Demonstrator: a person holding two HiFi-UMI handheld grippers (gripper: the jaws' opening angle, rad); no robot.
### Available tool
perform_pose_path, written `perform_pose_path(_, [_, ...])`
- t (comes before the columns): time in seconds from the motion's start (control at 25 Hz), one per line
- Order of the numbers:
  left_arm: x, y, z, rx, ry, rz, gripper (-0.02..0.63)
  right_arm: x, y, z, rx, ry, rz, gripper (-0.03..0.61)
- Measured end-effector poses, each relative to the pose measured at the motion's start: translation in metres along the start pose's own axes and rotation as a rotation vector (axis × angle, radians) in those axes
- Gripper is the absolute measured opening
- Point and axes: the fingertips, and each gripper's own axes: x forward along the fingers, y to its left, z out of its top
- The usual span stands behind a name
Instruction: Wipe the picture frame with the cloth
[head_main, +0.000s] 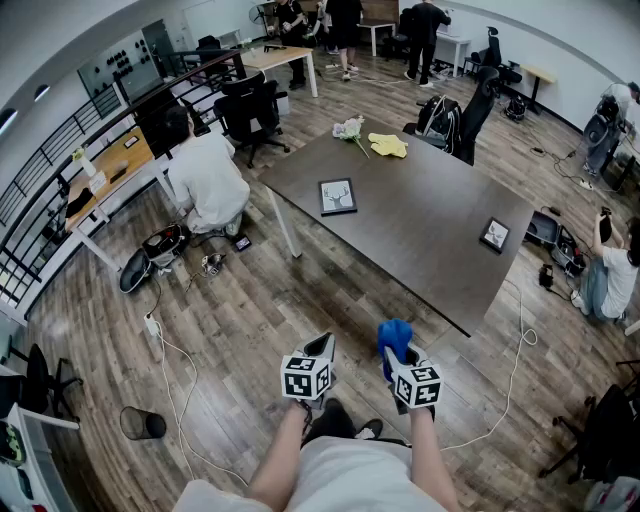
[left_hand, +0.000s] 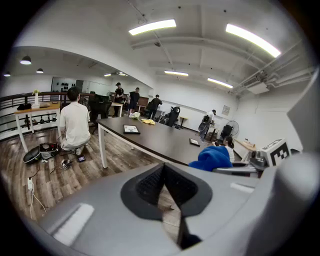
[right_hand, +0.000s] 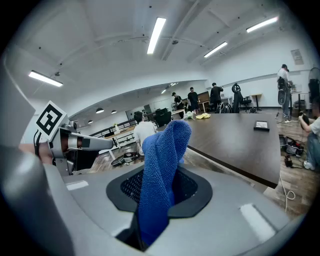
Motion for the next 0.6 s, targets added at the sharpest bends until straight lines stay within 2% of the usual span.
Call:
perform_pose_path(0.36, [0.007, -0.013, -0.008, -0.002, 0.014, -0.008, 0.054, -0.006, -0.011, -0.004, 0.005, 0.004, -0.002, 0.077])
perform_pose_path(0.6, [0.002, -0.002, -0.011, 0.004, 0.028, 0.018, 0.054, 0.000, -0.017, 0.000, 0.086, -0.029, -0.011, 0.077])
